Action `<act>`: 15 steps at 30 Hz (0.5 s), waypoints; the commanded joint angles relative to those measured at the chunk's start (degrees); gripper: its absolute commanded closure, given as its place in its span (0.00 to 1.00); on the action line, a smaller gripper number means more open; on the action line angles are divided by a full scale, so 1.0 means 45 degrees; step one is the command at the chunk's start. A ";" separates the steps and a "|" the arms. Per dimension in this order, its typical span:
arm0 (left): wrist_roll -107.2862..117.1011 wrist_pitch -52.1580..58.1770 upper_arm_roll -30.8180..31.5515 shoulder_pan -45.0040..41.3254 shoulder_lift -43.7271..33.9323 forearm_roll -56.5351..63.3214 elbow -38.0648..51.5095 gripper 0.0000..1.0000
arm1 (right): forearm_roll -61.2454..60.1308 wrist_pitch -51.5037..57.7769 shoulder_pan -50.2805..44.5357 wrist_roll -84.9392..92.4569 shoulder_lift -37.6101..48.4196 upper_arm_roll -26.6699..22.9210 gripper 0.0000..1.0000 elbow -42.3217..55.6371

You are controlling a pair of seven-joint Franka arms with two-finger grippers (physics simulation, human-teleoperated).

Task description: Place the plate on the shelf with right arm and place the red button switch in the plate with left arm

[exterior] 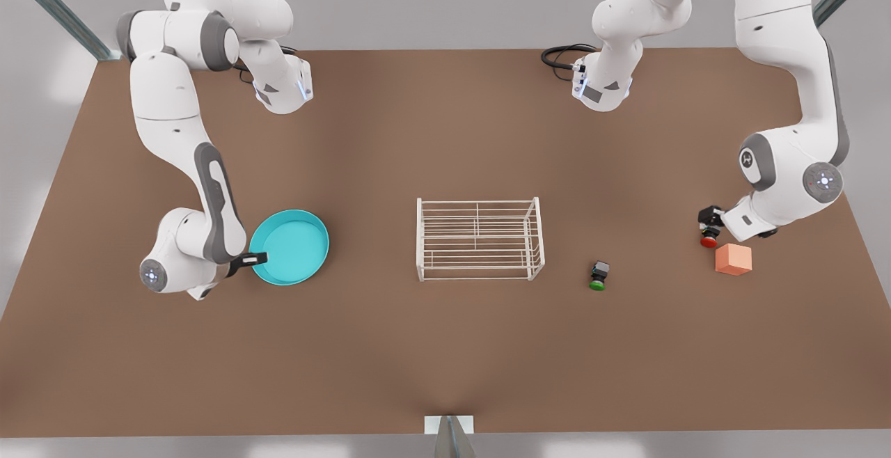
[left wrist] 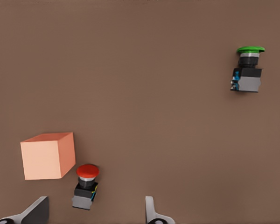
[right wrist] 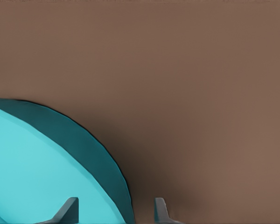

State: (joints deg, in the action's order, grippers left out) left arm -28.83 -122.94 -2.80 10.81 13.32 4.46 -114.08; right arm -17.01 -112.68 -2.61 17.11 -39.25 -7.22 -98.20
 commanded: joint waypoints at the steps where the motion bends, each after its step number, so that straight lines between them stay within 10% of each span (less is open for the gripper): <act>1: -0.2598 -0.0453 -0.0041 0.0098 0.0166 0.0044 0.0079 0.00 | -0.0009 -0.0235 0.0013 0.0787 0.0011 -0.0016 0.43 0.0006; 9: -0.2559 -0.1117 -0.0432 0.0216 0.0224 0.0025 -0.0742 0.00 | -0.0009 -0.0235 0.0013 0.0865 0.0030 0.0003 0.79 0.0006; 15: -0.2598 -0.1820 -0.0432 0.0411 0.0244 0.0025 -0.1250 0.00 | 0.0031 0.0019 0.0032 0.0865 0.0382 0.0003 0.81 0.0142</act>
State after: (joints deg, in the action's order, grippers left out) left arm -35.60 -128.49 -4.74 12.64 14.40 4.51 -119.59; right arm -17.25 -113.12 -2.49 19.53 -37.74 -7.21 -97.58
